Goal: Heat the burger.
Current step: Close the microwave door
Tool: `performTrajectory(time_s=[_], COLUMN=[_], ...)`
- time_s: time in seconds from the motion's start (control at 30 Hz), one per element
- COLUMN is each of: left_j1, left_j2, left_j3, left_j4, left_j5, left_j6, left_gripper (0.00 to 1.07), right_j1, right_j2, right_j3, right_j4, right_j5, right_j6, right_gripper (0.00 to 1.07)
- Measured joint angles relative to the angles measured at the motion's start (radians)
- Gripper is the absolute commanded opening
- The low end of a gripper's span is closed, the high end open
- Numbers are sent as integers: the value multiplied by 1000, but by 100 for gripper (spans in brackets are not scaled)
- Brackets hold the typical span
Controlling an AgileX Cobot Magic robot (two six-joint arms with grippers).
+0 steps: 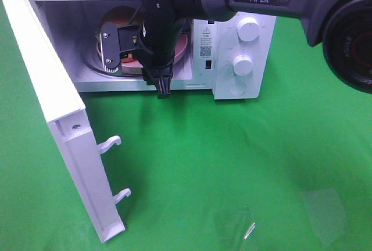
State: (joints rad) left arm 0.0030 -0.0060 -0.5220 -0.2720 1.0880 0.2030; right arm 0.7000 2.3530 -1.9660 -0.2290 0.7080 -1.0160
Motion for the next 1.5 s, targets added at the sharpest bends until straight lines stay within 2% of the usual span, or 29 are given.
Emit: performTrajectory(time_s=[0.03,0.2,0.23,0.27,0.33,0.5,0.53,0.63,0.73,0.77,0.83,1.0,1.03,1.27,1.33,1.5], left_j1=[0,0,0,0,0,0,0,0,0,0,0,0,0,0,0,0], left_j2=[0,0,0,0,0,0,0,0,0,0,0,0,0,0,0,0], left_j3=[0,0,0,0,0,0,0,0,0,0,0,0,0,0,0,0], left_j4=[0,0,0,0,0,0,0,0,0,0,0,0,0,0,0,0], left_j5=[0,0,0,0,0,0,0,0,0,0,0,0,0,0,0,0], left_j6=[0,0,0,0,0,0,0,0,0,0,0,0,0,0,0,0], left_gripper=[98,98,98,98,98,98,98,98,98,98,98,98,98,98,98,98], right_j1=[0,0,0,0,0,0,0,0,0,0,0,-8,-10,-10,-10,-15], right_j2=[-31,-74,-106,-106,-170,-228,-261,-278,-342,-342,-406,-473,-513,-630,-713,-777], right_j3=[34,86,129,129,214,308,360,385,474,474,554,629,670,778,849,898], right_j4=[1,1,2,2,2,2,2,2,2,2,2,8,8,9,9,16], right_j5=[3,-2,-12,-12,-43,-77,-106,-118,-158,-158,-177,-198,-203,-205,-205,-203], right_j6=[4,5,5,5,2,-9,-18,-19,-23,-23,-20,13,47,171,304,411], right_gripper=[56,63,66,66,68,68,68,68,68,68,68,68,68,68,68,68])
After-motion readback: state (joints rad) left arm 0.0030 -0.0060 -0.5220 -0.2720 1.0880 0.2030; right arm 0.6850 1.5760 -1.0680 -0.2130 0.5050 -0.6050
